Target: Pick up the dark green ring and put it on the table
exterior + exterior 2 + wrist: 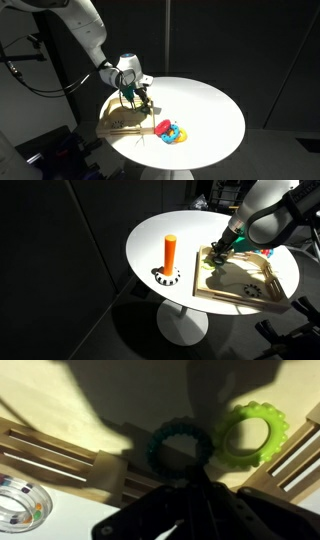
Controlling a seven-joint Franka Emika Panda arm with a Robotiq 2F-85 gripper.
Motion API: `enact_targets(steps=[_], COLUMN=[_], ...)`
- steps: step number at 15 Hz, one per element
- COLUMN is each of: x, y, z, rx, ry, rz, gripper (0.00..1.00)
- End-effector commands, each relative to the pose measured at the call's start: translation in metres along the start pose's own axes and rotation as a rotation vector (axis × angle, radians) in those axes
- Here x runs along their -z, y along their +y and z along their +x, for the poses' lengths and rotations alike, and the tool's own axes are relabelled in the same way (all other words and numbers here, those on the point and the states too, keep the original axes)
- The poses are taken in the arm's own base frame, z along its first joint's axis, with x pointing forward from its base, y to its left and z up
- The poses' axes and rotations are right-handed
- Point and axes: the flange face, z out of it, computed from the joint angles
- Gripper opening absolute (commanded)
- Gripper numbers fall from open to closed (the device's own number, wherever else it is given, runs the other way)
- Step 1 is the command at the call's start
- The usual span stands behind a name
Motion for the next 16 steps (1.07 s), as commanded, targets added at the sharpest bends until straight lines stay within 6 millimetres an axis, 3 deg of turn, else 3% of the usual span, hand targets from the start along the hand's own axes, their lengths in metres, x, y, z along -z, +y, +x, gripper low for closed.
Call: enact_targets(steps=[1, 10, 13, 16], x=[0.009, -0.002, -0.007, -0.013], y=[0.000, -0.003, -0.005, -0.007], z=[0.007, 0.003, 0.000, -0.004], rx=[0.000, 0.002, 0.005, 0.008], ry=[0.016, -0.001, -0.009, -0.020], rz=[-0.001, -0.005, -0.006, -0.009], gripper=[0.31, 0.97, 1.00, 0.97])
